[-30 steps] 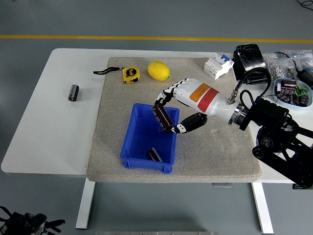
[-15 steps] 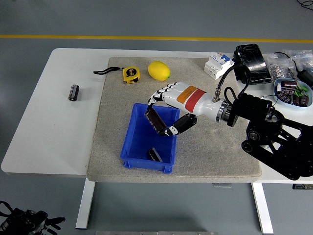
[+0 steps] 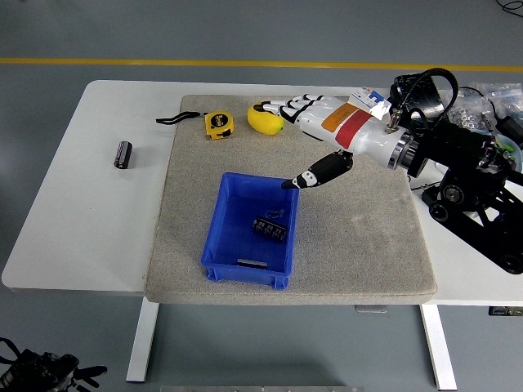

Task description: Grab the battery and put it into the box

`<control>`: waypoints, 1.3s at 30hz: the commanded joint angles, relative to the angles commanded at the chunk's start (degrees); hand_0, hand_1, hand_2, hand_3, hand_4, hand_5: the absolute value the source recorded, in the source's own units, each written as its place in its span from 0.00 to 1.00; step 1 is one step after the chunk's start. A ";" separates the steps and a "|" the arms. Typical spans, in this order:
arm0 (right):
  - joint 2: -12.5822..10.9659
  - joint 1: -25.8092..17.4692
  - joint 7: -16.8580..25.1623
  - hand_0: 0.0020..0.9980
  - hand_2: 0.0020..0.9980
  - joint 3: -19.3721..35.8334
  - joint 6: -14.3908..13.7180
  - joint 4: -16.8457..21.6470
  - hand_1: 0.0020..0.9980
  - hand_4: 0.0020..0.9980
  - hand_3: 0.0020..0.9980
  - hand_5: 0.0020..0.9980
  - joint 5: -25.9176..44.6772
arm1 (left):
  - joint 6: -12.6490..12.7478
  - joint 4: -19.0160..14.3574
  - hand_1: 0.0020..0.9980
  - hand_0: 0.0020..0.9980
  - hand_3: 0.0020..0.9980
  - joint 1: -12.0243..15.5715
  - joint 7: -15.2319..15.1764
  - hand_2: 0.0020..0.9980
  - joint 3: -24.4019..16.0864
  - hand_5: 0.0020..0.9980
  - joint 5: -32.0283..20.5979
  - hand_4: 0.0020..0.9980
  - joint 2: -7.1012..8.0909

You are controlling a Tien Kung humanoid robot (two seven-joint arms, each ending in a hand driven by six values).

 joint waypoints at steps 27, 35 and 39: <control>0.15 -31.20 -10.62 0.88 0.89 33.16 11.20 10.44 0.84 1.00 0.91 0.72 52.36 | 10.23 -0.32 0.68 0.67 0.83 15.14 -10.28 0.78 19.64 0.88 -39.52 0.77 -1.74; 1.48 -39.29 -10.81 0.88 0.89 38.11 9.71 13.96 0.83 1.00 0.91 0.73 61.15 | 7.45 0.11 0.71 0.71 0.88 18.36 -11.47 0.87 17.97 0.98 -50.41 0.84 -3.43; 2.02 -41.37 -11.14 0.88 0.89 39.73 9.21 13.72 0.83 1.00 0.91 0.75 60.20 | 6.62 0.23 0.71 0.72 0.90 19.10 -12.72 0.88 18.59 1.00 -54.27 0.87 -3.84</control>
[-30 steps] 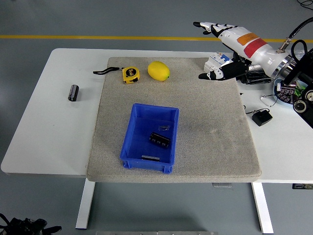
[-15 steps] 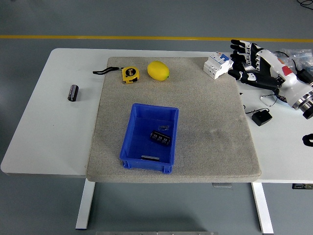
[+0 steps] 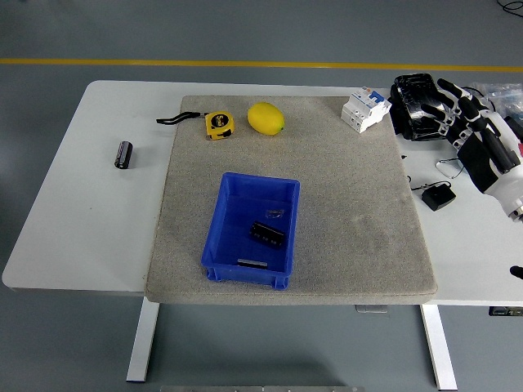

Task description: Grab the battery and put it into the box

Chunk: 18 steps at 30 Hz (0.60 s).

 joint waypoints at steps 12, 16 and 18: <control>2.06 -4.35 -2.17 0.87 0.89 5.41 -0.80 -1.84 0.83 1.00 0.90 0.73 -4.15 | 9.68 -10.12 0.75 0.67 0.89 1.61 -7.04 0.87 14.04 0.92 -23.75 0.91 2.64; 2.03 -3.66 -2.24 0.87 0.89 5.40 -1.08 -2.50 0.83 1.00 0.90 0.73 -4.59 | 10.14 -9.64 0.75 0.67 0.89 0.25 -5.45 0.87 10.33 0.92 -19.74 0.91 2.32; 2.10 -3.35 -2.25 0.87 0.89 5.14 -1.15 -2.82 0.83 1.00 0.90 0.73 -4.59 | 9.78 -9.07 0.74 0.66 0.88 -0.05 -5.43 0.86 9.59 0.92 -18.61 0.92 2.04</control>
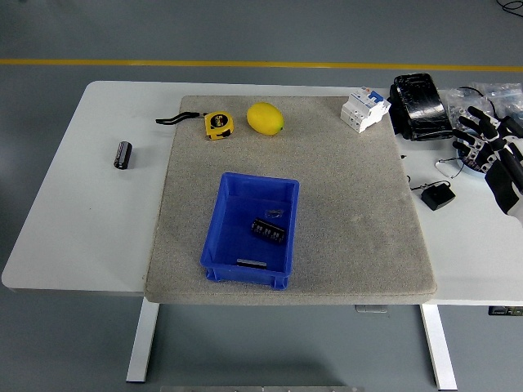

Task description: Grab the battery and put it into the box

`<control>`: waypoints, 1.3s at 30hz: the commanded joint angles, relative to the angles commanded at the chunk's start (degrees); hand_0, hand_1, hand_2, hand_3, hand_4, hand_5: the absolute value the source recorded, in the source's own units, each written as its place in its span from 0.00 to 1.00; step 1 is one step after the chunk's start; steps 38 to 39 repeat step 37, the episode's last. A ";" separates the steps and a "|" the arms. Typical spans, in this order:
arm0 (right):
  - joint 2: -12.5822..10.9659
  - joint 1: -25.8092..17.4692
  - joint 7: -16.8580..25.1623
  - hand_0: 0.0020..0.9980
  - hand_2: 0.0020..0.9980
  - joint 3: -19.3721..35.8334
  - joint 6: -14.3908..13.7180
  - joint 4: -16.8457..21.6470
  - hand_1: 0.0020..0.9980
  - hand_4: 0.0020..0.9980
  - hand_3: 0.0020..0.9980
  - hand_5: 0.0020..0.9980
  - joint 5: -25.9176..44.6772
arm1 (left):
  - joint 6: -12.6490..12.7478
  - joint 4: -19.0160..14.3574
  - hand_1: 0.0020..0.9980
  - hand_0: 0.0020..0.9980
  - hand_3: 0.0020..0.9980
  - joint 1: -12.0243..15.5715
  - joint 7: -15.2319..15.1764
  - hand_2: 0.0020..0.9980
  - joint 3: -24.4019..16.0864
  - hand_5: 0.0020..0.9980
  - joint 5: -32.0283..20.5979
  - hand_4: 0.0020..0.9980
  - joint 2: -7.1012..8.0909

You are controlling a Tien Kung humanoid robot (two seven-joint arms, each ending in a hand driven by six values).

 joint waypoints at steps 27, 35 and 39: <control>2.06 -1.44 -0.94 0.86 0.89 -1.11 -0.66 -3.48 0.83 1.00 0.90 0.71 -2.71 | -15.31 9.61 0.66 0.63 0.78 -5.49 9.56 0.74 -41.83 1.00 48.89 0.88 -1.36; 1.98 -1.57 -1.08 0.86 0.89 -1.36 -0.62 -3.71 0.83 1.00 0.90 0.70 -2.85 | -13.72 9.88 0.66 0.63 0.80 -5.89 9.45 0.74 -56.10 1.00 67.87 0.87 -2.78; 2.06 -1.61 -1.10 0.86 0.89 -1.51 -0.61 -3.81 0.83 1.00 0.90 0.70 -2.88 | -13.61 9.93 0.66 0.63 0.80 -5.81 9.33 0.74 -57.57 1.00 72.71 0.87 -2.84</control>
